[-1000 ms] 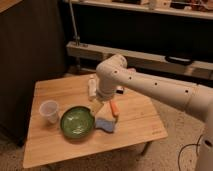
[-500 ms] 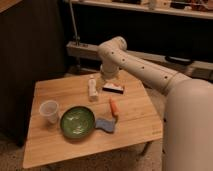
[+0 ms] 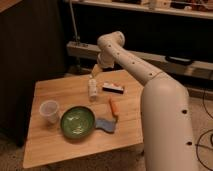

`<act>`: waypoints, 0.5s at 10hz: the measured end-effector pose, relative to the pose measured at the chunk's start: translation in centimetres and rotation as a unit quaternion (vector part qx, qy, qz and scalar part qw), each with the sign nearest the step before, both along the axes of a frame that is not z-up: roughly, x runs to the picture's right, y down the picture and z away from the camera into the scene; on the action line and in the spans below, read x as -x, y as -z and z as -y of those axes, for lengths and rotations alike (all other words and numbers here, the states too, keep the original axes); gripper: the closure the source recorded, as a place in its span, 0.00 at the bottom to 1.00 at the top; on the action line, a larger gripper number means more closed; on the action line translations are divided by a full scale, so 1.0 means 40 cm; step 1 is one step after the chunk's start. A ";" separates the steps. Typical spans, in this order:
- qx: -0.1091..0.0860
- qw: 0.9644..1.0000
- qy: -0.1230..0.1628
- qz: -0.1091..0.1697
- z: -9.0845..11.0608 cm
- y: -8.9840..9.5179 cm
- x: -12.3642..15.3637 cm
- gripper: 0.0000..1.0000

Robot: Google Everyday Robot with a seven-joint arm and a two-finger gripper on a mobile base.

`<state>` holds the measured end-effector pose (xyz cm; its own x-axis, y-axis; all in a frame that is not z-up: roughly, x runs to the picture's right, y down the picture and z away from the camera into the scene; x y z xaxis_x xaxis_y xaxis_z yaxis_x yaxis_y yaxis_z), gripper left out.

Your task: Place the bottle in the ceramic bowl

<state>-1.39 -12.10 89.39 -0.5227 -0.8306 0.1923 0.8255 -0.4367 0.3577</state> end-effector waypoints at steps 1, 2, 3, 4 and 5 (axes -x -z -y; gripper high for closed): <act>-0.005 1.000 -0.004 0.005 -0.011 -0.007 0.026 0.20; -0.010 1.000 -0.003 0.010 -0.035 -0.007 0.069 0.20; -0.012 1.000 -0.006 0.013 -0.067 -0.009 0.101 0.20; -0.012 1.000 -0.007 0.015 -0.105 -0.015 0.131 0.20; -0.011 1.000 -0.009 0.024 -0.138 -0.024 0.182 0.20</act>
<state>-8.65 -6.58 90.35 -0.5151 -0.8440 0.1491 0.8157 -0.4294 0.3876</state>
